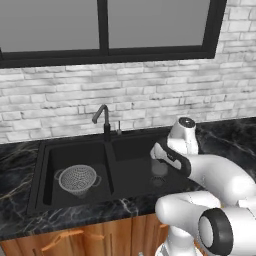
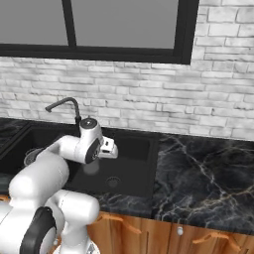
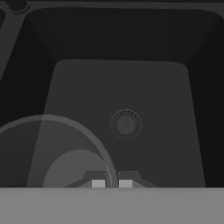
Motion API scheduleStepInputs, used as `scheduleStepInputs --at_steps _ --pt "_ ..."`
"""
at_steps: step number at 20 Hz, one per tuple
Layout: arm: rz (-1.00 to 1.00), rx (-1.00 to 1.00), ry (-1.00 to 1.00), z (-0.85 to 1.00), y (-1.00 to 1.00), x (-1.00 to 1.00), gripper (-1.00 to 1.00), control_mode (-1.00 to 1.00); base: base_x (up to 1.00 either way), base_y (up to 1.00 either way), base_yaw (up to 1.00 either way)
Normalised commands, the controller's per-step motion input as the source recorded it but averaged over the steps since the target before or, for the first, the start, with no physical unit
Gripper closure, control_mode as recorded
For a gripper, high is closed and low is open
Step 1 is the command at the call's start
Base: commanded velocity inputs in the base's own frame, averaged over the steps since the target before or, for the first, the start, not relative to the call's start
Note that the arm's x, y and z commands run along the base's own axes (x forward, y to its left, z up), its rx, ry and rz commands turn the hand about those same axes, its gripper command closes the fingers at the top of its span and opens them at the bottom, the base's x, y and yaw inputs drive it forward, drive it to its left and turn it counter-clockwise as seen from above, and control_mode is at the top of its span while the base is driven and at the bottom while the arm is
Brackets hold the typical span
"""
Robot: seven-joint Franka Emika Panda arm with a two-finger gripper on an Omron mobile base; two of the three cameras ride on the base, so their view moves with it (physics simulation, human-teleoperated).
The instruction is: Place the colander in the left basin and the glass cup in the right basin of the sink.
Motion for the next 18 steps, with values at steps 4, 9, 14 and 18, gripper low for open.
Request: scheduleStepInputs --at_steps 4,9,14,18 --pt "0.0 0.0 0.0 -0.38 0.09 0.19 1.0 -1.0 0.0 0.0 0.0" --pt "0.0 0.0 0.0 -0.35 0.12 0.17 1.0 -1.0 0.0 0.0 0.0" --pt "0.0 0.0 0.0 -0.33 0.12 0.18 1.0 -1.0 0.0 0.0 0.0" --pt "0.0 0.0 0.0 -0.32 0.07 0.2 1.0 -1.0 0.0 0.0 0.0"
